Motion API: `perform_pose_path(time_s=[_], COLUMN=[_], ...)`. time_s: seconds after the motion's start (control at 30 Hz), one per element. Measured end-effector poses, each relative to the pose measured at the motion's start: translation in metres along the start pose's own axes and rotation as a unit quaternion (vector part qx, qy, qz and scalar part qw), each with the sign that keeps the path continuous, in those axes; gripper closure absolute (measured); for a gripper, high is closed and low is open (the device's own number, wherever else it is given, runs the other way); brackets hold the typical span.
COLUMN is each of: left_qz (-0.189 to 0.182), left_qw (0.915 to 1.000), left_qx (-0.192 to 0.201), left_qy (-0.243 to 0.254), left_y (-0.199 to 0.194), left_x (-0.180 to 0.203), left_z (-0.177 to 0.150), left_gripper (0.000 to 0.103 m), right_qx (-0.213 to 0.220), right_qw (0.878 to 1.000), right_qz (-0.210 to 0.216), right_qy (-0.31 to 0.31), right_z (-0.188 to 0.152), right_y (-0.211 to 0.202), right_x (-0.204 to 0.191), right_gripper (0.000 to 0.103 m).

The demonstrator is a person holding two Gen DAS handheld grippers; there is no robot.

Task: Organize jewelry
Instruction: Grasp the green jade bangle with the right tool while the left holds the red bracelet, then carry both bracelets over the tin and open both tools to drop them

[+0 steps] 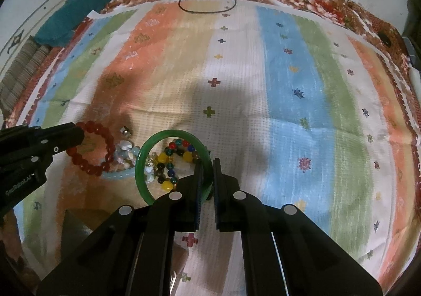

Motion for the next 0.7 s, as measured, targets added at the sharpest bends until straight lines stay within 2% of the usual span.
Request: perform_pose_path(time_s=[0.7], left_qz=[-0.033], left_qw=[0.9979], left_qx=[0.055], left_qy=[0.007], left_y=[-0.058], left_x=[0.035], left_z=[-0.02], left_gripper=[0.09], right_qx=[0.035], right_qw=[0.999], right_qz=[0.012], right_qy=[0.01], right_z=[-0.017], right_y=[-0.044], right_x=[0.0], right_gripper=[0.095])
Point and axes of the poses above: each gripper's, at about its wrist camera, not at the fingertips, and y roughly the way its jaws point, x to its right, z to its top, the point moved 5 cm from there along y, roughly the way its jaws point, and after that the axes turned 14 degrees about -z, right-handed, at the moved point
